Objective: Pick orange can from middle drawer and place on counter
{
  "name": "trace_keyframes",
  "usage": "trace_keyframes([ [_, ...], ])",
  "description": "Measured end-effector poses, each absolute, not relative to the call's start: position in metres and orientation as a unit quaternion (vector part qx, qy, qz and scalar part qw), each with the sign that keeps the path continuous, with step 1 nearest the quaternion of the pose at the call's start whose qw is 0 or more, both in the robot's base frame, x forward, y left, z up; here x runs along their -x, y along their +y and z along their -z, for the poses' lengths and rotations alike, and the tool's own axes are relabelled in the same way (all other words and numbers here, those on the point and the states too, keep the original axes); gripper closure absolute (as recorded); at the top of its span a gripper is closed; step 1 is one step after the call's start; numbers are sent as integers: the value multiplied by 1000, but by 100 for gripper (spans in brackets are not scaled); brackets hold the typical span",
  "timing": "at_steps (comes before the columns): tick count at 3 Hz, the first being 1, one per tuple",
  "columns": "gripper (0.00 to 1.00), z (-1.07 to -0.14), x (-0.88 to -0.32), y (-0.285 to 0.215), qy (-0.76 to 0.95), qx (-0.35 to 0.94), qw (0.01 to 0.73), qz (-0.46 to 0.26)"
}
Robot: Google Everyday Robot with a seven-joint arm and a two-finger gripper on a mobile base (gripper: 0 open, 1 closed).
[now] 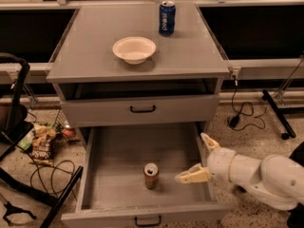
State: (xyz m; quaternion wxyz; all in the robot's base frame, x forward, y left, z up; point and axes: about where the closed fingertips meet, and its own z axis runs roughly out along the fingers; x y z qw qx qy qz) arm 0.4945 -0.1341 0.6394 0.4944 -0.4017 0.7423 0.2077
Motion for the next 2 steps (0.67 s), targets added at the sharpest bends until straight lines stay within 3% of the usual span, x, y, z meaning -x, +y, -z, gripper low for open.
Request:
trace_keyframes([
  [2, 0, -532, -530, -103, 692, 450, 546, -145],
])
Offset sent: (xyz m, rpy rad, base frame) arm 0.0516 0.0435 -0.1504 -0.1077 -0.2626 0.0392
